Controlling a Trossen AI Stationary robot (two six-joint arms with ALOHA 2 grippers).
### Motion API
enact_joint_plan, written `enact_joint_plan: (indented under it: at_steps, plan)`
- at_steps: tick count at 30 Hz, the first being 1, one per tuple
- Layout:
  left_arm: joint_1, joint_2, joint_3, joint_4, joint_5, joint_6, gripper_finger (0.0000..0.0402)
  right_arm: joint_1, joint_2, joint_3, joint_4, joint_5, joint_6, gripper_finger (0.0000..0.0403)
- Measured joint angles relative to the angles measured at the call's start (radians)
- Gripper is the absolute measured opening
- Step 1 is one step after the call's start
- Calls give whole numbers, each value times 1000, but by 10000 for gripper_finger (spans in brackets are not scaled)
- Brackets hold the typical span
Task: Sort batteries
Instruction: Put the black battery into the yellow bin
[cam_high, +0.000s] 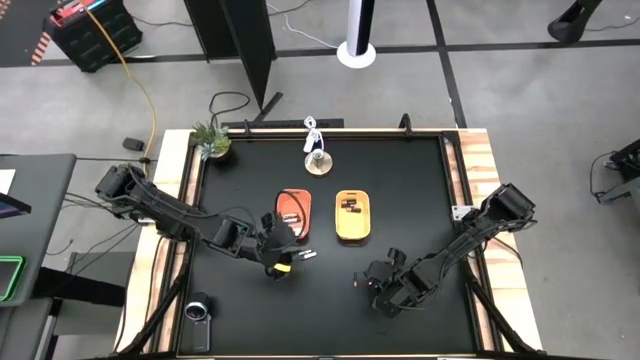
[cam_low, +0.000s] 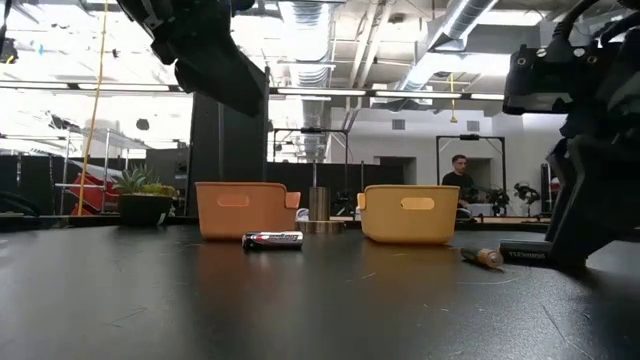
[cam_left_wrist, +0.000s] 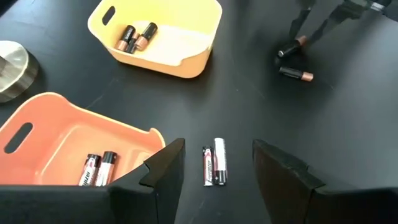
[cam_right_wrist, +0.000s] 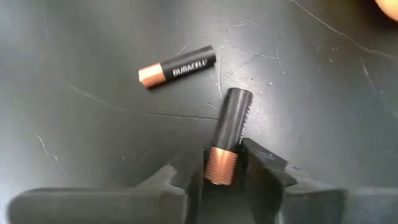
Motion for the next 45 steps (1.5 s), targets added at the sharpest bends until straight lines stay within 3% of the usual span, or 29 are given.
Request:
enact_joint_plan:
  at_steps: [10,21,27,38,45]
  plan:
    - [-16,0,0,-2,12,11,180,-5,-2,5,-1,-30,-53,14]
    - [-40,1,0,-15,60,15,180,-8,7,77,-113,-4,-87,9]
    - [-46,98,1,-10,89,15,175,-20,7,179,-236,35,-136,1]
    - [-79,272,87,0,86,12,145,-128,4,446,-607,154,-368,4]
    - [-93,278,98,-3,28,7,139,-222,3,465,-593,178,-512,1]
